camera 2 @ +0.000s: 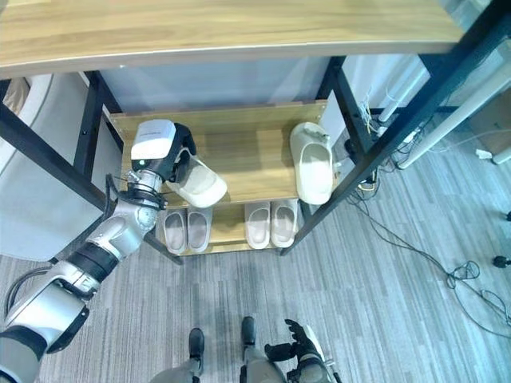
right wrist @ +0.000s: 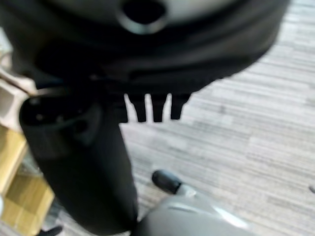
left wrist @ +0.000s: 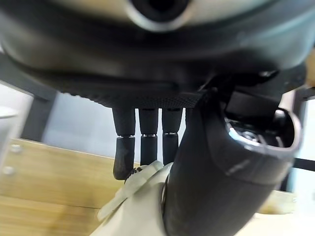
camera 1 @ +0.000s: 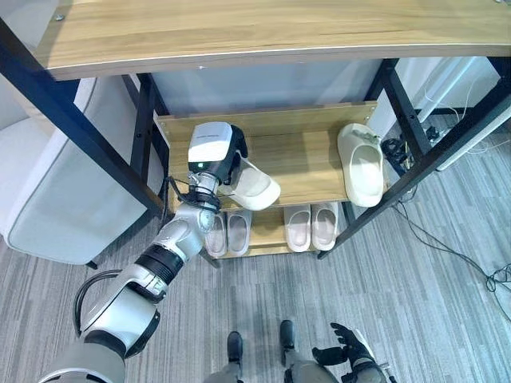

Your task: Arrange the slippers neatly on the shoe rack.

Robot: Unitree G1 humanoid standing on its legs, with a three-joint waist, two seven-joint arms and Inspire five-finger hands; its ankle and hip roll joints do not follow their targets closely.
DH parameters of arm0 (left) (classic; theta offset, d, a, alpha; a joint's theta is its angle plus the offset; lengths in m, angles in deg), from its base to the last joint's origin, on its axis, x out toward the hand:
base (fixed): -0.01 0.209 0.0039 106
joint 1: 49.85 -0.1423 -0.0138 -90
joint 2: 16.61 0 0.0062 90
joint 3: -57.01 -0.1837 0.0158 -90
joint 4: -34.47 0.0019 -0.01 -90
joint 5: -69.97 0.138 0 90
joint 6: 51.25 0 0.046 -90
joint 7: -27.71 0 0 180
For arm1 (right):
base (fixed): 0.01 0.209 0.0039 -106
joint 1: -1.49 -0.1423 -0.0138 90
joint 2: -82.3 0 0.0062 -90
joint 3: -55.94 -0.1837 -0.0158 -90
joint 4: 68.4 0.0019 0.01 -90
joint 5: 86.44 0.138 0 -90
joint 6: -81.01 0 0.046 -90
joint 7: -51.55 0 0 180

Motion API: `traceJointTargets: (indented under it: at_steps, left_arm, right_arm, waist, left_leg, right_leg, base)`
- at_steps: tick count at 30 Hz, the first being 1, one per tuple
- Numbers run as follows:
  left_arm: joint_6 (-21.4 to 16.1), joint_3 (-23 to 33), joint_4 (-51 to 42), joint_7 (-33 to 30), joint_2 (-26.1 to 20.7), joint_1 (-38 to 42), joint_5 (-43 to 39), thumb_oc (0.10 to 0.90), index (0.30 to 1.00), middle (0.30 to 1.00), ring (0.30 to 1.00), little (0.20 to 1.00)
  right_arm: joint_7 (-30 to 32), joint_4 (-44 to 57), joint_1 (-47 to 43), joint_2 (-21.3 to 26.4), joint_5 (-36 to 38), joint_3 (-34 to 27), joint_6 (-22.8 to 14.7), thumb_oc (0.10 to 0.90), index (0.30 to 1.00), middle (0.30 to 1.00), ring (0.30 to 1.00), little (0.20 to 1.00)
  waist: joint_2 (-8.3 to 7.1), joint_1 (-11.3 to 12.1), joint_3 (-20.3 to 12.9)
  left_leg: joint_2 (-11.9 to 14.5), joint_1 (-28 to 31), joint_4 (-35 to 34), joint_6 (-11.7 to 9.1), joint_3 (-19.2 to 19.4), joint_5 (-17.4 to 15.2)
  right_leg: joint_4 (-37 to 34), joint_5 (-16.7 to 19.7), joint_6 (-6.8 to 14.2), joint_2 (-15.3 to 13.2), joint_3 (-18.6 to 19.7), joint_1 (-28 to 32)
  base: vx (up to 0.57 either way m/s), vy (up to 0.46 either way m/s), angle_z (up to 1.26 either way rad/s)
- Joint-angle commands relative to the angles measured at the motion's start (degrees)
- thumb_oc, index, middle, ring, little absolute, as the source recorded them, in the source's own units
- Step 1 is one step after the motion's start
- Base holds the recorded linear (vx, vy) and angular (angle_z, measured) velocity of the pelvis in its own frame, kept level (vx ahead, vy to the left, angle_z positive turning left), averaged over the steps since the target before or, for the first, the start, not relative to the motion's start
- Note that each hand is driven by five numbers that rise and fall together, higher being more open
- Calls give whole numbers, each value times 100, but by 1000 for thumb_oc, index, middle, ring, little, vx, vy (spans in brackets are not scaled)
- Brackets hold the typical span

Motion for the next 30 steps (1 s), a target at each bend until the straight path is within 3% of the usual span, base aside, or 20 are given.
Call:
traceJointTargets:
  at_steps: [1, 8, 17, 30]
  left_arm:
    - [-398, 92, -122, -675, 160, 1205, 145, 400, 300, 300, 300, 300]
    - [-370, -190, 167, -699, 344, 1649, 214, 400, 300, 300, 300, 300]
    - [-200, -713, 1359, -808, 466, 2778, 107, 400, 300, 300, 300, 300]
    - [-60, -703, 1728, -1034, 773, 3422, -10, 400, 300, 300, 300, 300]
  right_arm:
    - [186, 4, 358, 234, -100, -54, -144, 800, 900, 900, 900, 900]
    - [257, -28, 311, 331, -62, -85, -181, 800, 900, 900, 900, 900]
    - [346, -66, 116, 441, -6, -9, -273, 800, 900, 900, 900, 900]
    - [400, 8, -26, 484, 64, 96, -381, 800, 900, 900, 900, 900]
  waist:
    - [184, -116, -5]
    - [199, -236, 41]
    - [258, -437, 183]
    - [318, -599, 352]
  left_leg:
    - [-139, -295, 10, -15, -55, -372]
    - [-120, -416, 10, -17, 49, -360]
    - [-130, -732, 10, -38, 175, -311]
    - [-149, -992, 10, -71, 255, -283]
  right_leg:
    - [35, -918, 524, -20, 42, 188]
    - [35, -855, 533, -10, 133, 16]
    - [35, -734, 563, -37, 183, -328]
    - [42, -617, 575, -98, 215, -636]
  base:
    - [2, -16, -5]
    - [7, -10, -12]
    - [4, 1, -4]
    - [0, 1, -1]
